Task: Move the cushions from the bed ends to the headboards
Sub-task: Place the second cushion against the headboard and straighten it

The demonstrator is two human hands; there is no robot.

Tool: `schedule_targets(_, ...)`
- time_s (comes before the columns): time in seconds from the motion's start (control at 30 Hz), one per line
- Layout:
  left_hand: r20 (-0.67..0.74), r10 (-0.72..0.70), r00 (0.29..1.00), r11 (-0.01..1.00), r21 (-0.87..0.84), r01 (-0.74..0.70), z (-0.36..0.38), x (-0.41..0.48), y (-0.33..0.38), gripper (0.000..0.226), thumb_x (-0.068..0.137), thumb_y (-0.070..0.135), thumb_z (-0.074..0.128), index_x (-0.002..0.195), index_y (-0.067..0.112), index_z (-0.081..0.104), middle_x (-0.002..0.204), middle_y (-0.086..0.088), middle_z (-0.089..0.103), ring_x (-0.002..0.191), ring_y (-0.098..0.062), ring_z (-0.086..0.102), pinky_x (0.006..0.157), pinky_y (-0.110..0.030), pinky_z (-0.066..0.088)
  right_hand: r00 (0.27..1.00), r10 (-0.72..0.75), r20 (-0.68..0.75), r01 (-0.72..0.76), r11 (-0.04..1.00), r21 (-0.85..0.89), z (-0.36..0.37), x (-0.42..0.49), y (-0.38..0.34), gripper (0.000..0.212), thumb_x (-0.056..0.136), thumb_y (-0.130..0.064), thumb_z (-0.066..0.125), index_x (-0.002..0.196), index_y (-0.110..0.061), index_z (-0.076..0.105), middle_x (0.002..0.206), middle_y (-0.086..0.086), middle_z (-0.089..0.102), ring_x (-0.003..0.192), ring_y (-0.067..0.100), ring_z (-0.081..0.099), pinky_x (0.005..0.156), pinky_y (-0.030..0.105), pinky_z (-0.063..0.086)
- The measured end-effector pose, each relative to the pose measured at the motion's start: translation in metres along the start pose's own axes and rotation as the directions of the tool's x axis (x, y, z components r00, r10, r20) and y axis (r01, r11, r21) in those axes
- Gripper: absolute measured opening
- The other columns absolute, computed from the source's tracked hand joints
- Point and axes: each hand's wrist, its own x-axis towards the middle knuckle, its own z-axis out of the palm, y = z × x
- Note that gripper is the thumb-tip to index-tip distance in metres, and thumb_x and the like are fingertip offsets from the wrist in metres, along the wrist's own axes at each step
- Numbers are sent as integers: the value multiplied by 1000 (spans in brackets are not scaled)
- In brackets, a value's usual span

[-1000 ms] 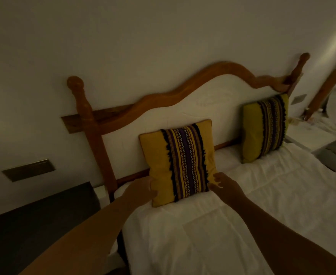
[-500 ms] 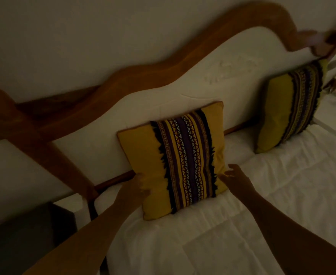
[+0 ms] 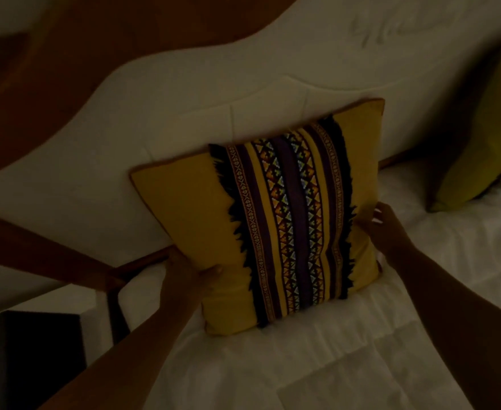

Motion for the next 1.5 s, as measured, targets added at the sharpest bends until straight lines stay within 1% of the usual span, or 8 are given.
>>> schedule_targets(0.2,103,-25,994,979,-197,45,6,19,-16,120,47,55,81,152,20,34,142,-9,56,121,-26,60,82,-39,58,1000,-19,15,18,997,78,11,26,1,63,95,-28,63,149,-21,33,136,3,50,112,23,53,81,38,49)
schedule_targets(0.4,72,-18,997,961,-273,37,7,17,-13,112,52,45,82,149,11,39,144,-12,54,130,-29,54,111,-51,43,995,-57,77,41,981,190,18,15,-3,52,95,0,56,141,-23,46,130,5,61,110,30,59,86,47,54)
schedule_targets(0.47,42,-31,999,971,-237,40,8,12,-15,95,68,32,84,149,10,40,144,-12,53,131,-29,52,113,-50,41,993,-96,65,81,976,204,22,2,-9,52,94,7,49,125,-34,58,110,-5,69,98,26,61,70,39,56)
schedule_targets(0.57,-20,-73,997,967,-248,66,1,1,-21,71,84,13,77,146,11,43,139,-11,57,127,-30,55,111,-51,42,983,-151,102,126,968,218,27,-12,-22,56,90,11,51,131,-27,53,121,1,65,107,25,62,82,46,55)
schedule_targets(0.8,-64,-59,996,962,-269,39,-48,-28,-25,69,85,14,76,146,16,45,136,-6,59,123,-27,57,108,-49,45,968,-189,164,151,964,220,49,-37,-43,48,92,2,55,134,-22,50,124,2,65,112,26,62,84,45,55)
schedule_targets(1.1,-100,-86,991,955,-291,53,-104,-42,-54,52,87,11,73,110,52,52,105,26,59,85,13,63,75,-19,50,956,-196,221,148,965,215,101,-74,-48,48,93,-10,64,124,-44,51,108,-24,66,94,-2,66,66,22,55)
schedule_targets(1.37,-80,-159,984,948,-289,130,-112,-23,-92,40,89,8,70,113,36,57,109,13,62,99,-10,61,87,-33,50,944,-189,270,164,980,115,146,-63,-18,46,98,-7,54,136,-30,43,114,-4,66,96,13,65,72,36,56)
schedule_targets(1.5,-53,-145,988,963,-239,128,-105,-4,-94,48,92,5,65,138,9,51,137,-12,56,125,-32,54,107,-51,44,955,-188,231,167,980,107,154,-50,-6,52,99,-8,54,141,-33,38,117,-16,60,104,9,62,83,36,52)
